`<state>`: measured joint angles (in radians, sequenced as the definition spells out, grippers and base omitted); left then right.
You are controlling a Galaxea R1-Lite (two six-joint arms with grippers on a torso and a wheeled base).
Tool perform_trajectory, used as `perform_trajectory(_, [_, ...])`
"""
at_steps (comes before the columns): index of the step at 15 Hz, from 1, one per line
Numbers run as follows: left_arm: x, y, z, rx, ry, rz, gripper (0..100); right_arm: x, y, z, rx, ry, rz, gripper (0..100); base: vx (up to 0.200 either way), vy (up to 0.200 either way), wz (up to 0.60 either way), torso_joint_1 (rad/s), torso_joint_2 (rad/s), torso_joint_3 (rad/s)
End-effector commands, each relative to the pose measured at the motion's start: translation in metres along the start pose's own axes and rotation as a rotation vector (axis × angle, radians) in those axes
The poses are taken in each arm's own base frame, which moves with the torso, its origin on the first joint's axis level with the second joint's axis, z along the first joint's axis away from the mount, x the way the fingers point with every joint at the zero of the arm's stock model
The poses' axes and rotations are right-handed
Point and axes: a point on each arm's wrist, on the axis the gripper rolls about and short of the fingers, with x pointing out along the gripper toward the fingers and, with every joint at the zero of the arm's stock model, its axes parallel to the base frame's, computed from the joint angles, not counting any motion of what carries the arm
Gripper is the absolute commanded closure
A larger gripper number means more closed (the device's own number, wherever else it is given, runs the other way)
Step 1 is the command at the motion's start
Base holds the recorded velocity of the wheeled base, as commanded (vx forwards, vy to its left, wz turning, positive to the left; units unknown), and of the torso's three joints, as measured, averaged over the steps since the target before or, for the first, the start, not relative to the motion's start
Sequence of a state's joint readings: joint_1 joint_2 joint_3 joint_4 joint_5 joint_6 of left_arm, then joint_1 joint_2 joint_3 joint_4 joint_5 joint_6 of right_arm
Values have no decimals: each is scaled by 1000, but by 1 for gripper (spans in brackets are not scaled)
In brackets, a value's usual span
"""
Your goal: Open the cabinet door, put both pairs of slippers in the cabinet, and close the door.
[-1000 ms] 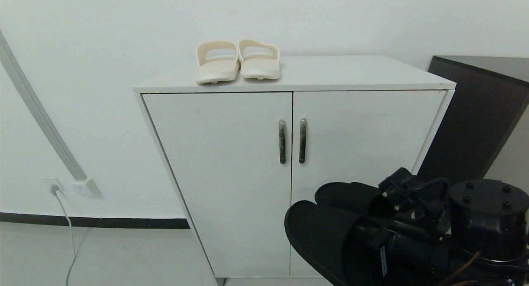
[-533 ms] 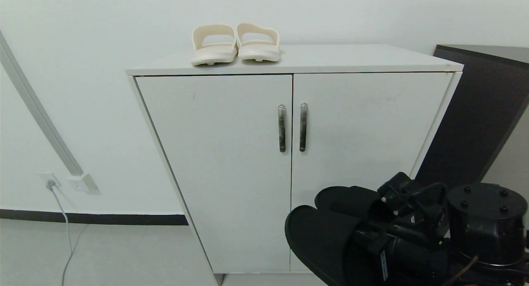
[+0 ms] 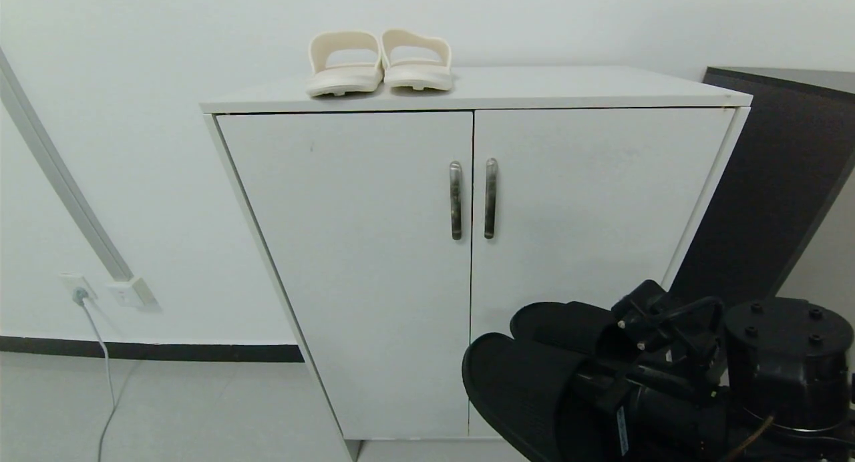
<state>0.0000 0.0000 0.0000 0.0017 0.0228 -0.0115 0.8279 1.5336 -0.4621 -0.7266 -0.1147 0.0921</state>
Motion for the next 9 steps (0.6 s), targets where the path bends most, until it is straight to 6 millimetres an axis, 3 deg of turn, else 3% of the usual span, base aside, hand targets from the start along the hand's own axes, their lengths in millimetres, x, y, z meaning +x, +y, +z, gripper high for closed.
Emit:
perform_trajectory(1, [0, 0, 0, -1, 0, 0, 100, 0, 0, 0, 1, 2, 0, 100, -200, 0, 0, 2, 12, 12])
perform_trajectory(5, [0, 0, 0, 1, 0, 0, 100, 0, 0, 0, 0, 2, 0, 100, -200, 0, 0, 2, 10, 5])
perform_trajectory(9, [0, 0, 0, 1, 0, 0, 100, 0, 0, 0, 0, 0, 0, 100, 0, 0, 0, 0, 0, 0])
